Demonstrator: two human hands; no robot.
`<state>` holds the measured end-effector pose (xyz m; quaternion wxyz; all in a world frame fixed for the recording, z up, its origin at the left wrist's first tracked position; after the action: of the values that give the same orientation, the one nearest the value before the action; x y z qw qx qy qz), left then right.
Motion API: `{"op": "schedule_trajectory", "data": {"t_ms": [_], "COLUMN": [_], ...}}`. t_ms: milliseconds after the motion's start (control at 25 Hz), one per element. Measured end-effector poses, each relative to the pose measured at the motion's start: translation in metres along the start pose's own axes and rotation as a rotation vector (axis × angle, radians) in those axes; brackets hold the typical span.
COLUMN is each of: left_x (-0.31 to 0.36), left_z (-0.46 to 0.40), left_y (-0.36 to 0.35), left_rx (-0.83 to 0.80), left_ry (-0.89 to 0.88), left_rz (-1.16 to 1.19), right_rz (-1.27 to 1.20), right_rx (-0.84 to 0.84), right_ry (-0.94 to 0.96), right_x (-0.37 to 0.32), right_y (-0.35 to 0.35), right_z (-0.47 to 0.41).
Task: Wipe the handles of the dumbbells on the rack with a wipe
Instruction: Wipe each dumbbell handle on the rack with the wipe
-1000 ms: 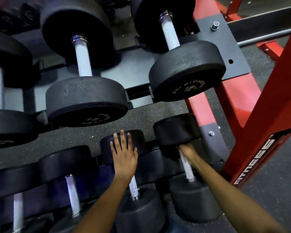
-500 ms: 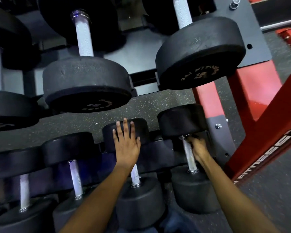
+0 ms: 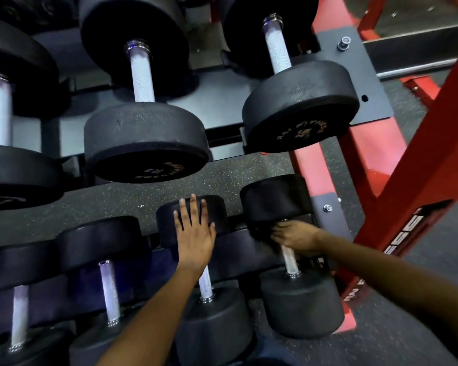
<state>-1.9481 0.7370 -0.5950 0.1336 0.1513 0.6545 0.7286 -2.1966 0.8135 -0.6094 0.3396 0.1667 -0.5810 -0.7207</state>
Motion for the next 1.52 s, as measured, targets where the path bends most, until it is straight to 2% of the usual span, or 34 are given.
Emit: {"op": "schedule_trajectory", "data": {"t_ms": [120,160,200,240,280,360,440,520,600,640,760,800,920,960,1040,1160,1240,1320,1360,1440,1520], "left_x": [-0.001,0.000,0.001,0.000,-0.001,-0.001,0.000,-0.002,-0.001,-0.001,-0.002,-0.001,-0.001,-0.002,-0.001,-0.001,-0.002,-0.001,0.000,-0.001,-0.002], "left_z": [0.003,0.002,0.001,0.001,0.000,0.000,0.001,0.001,0.001,0.001,0.000,0.000,0.000,0.000,0.000,0.000,0.000,0.001,0.001,0.001,0.001], "left_y": [-0.002,-0.001,-0.001,-0.001,-0.002,-0.003,-0.002,-0.004,-0.004,-0.004,-0.005,-0.005,-0.006,-0.006,-0.006,-0.006,-0.006,-0.006,-0.006,-0.006,-0.006], "left_rx": [0.014,0.013,0.015,0.018,0.021,0.029,0.026,0.033,0.031,0.029,0.035,0.036,0.046,0.048,0.040,0.035,0.045,0.034,0.025,0.018,0.011], "left_ry": [0.000,0.002,0.004,0.005,0.004,-0.006,-0.015,-0.010,-0.012,-0.013,-0.010,-0.009,-0.011,-0.012,-0.018,-0.014,-0.012,-0.004,0.000,-0.001,-0.002], "left_rz": [-0.013,-0.009,-0.002,0.004,0.002,-0.010,-0.011,-0.010,-0.005,-0.003,0.011,0.019,0.029,0.032,0.029,0.025,0.023,0.026,0.026,0.020,-0.004], "right_rz": [-0.013,0.025,0.065,0.116,0.121,0.077,0.078,0.061,-0.046,-0.218,-0.978,-1.154,-1.399,-1.397,-1.462,-1.584,-1.478,-1.468,-1.564,-2.031,-2.516], "right_rx": [-0.269,-0.289,-0.346,-0.492,-0.532,-0.484,-0.285,-0.097,-0.045,-0.031,0.021,0.045,-0.048,-0.133,-0.184,0.011,-0.017,0.061,0.157,0.301,0.372], "right_ry": [0.022,0.011,0.001,0.020,0.011,0.011,-0.008,-0.133,-0.351,-0.568,-1.322,-1.426,-1.372,-1.374,-1.389,-1.536,-1.540,-1.496,-1.423,-1.184,-1.088], "right_x": [0.024,0.023,0.016,0.006,0.001,0.006,0.014,0.008,-0.008,-0.015,-0.024,-0.028,-0.045,-0.045,-0.029,-0.025,-0.040,-0.043,-0.032,-0.009,0.002], "right_y": [-0.006,-0.013,-0.019,-0.027,-0.026,-0.014,-0.005,-0.004,-0.018,-0.021,-0.022,-0.015,-0.003,-0.012,-0.031,-0.025,-0.010,-0.020,-0.023,-0.048,-0.065], "right_z": [0.034,0.036,0.028,0.016,0.006,0.001,0.016,0.033,0.044,0.048,0.045,0.029,-0.032,-0.043,-0.048,-0.041,-0.049,-0.049,-0.042,-0.024,-0.014]}}
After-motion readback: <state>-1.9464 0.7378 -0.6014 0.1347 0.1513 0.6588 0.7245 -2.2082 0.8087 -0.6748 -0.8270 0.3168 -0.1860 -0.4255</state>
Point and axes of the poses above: each hand's wrist, its own z-axis away from the middle knuckle, its own y-axis out of the back of the hand, x = y × z, the point moved 3 cm from there along -z, towards the middle knuckle, and after that the axes turned 15 degrees about -x, right-handed, at the moved point
